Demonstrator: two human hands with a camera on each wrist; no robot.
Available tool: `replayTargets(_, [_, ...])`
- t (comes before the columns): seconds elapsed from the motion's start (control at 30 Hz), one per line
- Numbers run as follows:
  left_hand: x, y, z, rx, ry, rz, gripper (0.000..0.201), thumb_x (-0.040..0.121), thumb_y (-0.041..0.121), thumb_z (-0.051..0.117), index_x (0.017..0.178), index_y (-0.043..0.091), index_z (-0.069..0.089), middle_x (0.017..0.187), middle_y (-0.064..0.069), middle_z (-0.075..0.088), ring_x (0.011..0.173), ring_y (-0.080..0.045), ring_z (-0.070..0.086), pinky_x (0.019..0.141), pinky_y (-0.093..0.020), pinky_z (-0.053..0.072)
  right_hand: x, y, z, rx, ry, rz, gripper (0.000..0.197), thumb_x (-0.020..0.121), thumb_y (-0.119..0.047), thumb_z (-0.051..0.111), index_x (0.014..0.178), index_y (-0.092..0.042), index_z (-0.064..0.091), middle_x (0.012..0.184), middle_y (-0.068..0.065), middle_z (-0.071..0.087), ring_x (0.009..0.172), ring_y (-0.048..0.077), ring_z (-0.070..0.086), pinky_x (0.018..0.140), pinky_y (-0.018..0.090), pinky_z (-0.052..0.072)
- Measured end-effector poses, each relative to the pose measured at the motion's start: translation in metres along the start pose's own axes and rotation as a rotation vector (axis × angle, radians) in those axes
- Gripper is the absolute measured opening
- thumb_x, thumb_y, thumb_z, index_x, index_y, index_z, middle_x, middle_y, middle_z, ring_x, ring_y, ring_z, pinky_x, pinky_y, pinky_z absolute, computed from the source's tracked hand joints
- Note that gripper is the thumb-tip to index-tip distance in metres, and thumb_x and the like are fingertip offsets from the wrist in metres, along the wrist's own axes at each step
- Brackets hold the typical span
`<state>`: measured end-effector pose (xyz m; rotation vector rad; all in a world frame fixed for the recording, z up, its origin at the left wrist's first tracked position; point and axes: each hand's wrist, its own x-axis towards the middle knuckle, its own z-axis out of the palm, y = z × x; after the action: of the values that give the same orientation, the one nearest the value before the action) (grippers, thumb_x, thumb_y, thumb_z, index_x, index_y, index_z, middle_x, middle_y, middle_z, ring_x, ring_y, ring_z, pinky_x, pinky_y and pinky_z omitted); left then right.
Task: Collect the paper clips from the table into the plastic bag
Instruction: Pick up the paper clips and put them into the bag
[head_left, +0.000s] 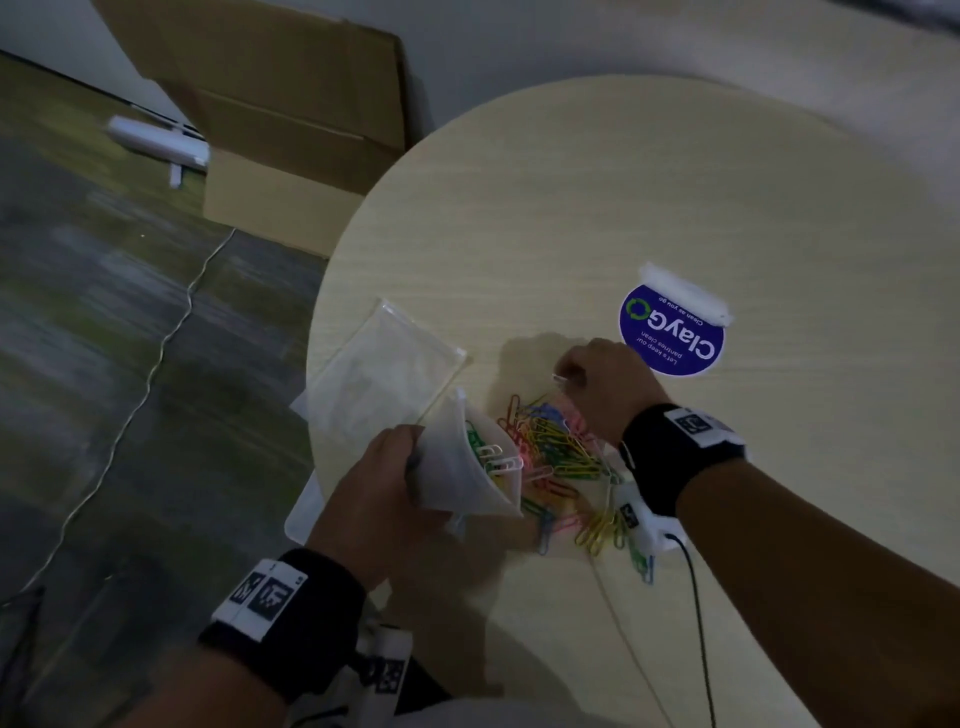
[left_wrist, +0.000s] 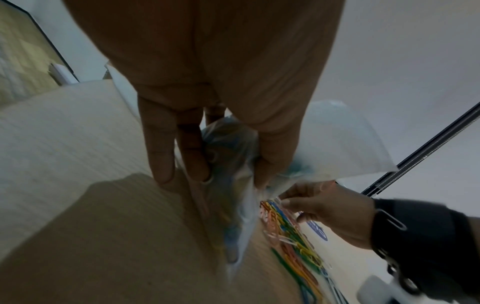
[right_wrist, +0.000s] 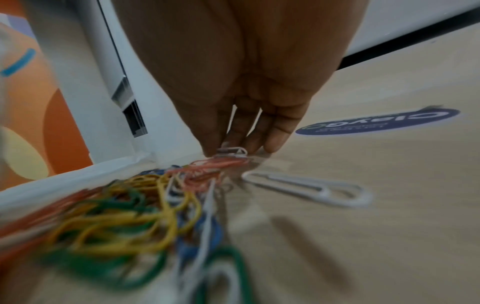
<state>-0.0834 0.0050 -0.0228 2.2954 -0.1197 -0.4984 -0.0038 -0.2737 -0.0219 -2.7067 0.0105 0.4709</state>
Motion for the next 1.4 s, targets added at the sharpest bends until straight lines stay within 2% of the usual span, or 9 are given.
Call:
replayTargets(0.2, [0.001, 0.002, 0.000, 0.016, -0.014, -0.031, 0.067, 0.063, 0.036, 0.086, 0.119, 0.032, 0.050, 0.110, 0.009, 0.056, 0.100, -0.012, 0.058, 0.083, -0.042, 0.054, -0.053, 0.002, 0.011, -0.116, -0.116, -0.097, 0.053, 0.078, -0.045, 0.067, 0.125, -0.024, 0.055, 0.117, 0.004, 0.046, 0.103, 0.027, 0.042, 0.090, 0.039, 0.043])
replayTargets(0.37, [0.002, 0.007, 0.002, 0.024, -0.015, -0.022, 0.064, 0.066, 0.038, 0.085, 0.118, 0.030, 0.049, 0.110, 0.006, 0.055, 0.101, -0.015, 0.059, 0.081, -0.043, 0.055, -0.058, 0.008, 0.025, -0.049, -0.036, -0.062, 0.033, 0.086, -0.023, 0.061, 0.118, -0.017, 0.060, 0.105, 0.012, 0.055, 0.098, 0.034, 0.052, 0.083, 0.035, 0.039])
replayTargets(0.57, [0.008, 0.018, 0.006, 0.019, -0.006, -0.023, 0.063, 0.067, 0.031, 0.086, 0.119, 0.029, 0.051, 0.115, 0.004, 0.057, 0.104, -0.017, 0.060, 0.085, -0.043, 0.054, -0.066, 0.008, 0.013, 0.045, 0.054, -0.007, 0.026, 0.085, -0.019, 0.062, 0.110, -0.015, 0.066, 0.099, 0.014, 0.063, 0.096, 0.035, 0.057, 0.078, 0.034, 0.041])
replayTargets(0.8, [0.017, 0.033, 0.012, 0.071, 0.004, -0.019, 0.069, 0.070, 0.032, 0.086, 0.127, 0.026, 0.048, 0.124, 0.004, 0.054, 0.110, -0.017, 0.056, 0.087, -0.033, 0.049, -0.097, -0.023, -0.050, 0.344, 0.175, 0.042, 0.019, 0.080, -0.029, 0.071, 0.097, -0.022, 0.071, 0.085, -0.009, 0.070, 0.081, 0.009, 0.061, 0.072, 0.012, 0.041])
replayTargets(0.87, [0.018, 0.035, 0.015, 0.100, 0.009, -0.018, 0.068, 0.069, 0.033, 0.085, 0.125, 0.026, 0.049, 0.121, 0.004, 0.053, 0.110, -0.019, 0.057, 0.087, -0.035, 0.050, -0.103, -0.037, -0.060, 0.317, 0.146, -0.003, 0.018, 0.079, -0.030, 0.072, 0.095, -0.022, 0.070, 0.083, -0.008, 0.070, 0.079, 0.010, 0.062, 0.072, 0.017, 0.044])
replayTargets(1.03, [0.016, 0.038, 0.018, 0.092, 0.029, -0.026, 0.061, 0.069, 0.034, 0.082, 0.120, 0.029, 0.051, 0.115, 0.003, 0.055, 0.107, -0.024, 0.061, 0.087, -0.036, 0.050, -0.102, -0.066, -0.057, 0.180, 0.086, -0.082, 0.022, 0.079, -0.031, 0.067, 0.090, -0.012, 0.070, 0.087, 0.007, 0.072, 0.085, 0.025, 0.063, 0.078, 0.039, 0.046])
replayTargets(1.17, [0.014, 0.039, 0.017, 0.101, 0.035, -0.010, 0.055, 0.071, 0.030, 0.080, 0.117, 0.027, 0.051, 0.111, 0.002, 0.055, 0.102, -0.026, 0.062, 0.083, -0.034, 0.048, -0.105, -0.075, -0.059, 0.182, 0.102, -0.137, 0.025, 0.084, -0.024, 0.061, 0.105, -0.013, 0.071, 0.106, 0.003, 0.073, 0.100, 0.023, 0.064, 0.088, 0.037, 0.046])
replayTargets(1.3, [0.013, 0.038, 0.017, 0.076, 0.024, -0.030, 0.061, 0.069, 0.029, 0.081, 0.121, 0.027, 0.049, 0.117, 0.001, 0.055, 0.108, -0.025, 0.060, 0.089, -0.039, 0.051, -0.103, -0.052, -0.056, 0.578, 0.195, -0.018, 0.033, 0.078, -0.010, 0.058, 0.105, -0.023, 0.071, 0.100, -0.007, 0.074, 0.092, 0.005, 0.068, 0.078, 0.033, 0.055])
replayTargets(1.4, [0.013, 0.036, 0.017, 0.062, 0.016, -0.014, 0.063, 0.069, 0.030, 0.083, 0.121, 0.026, 0.049, 0.119, 0.002, 0.055, 0.108, -0.023, 0.059, 0.088, -0.042, 0.052, -0.096, -0.032, -0.036, 0.517, -0.010, -0.011, 0.061, 0.069, 0.001, 0.059, 0.125, -0.024, 0.058, 0.122, -0.008, 0.064, 0.107, 0.004, 0.059, 0.089, 0.024, 0.046])
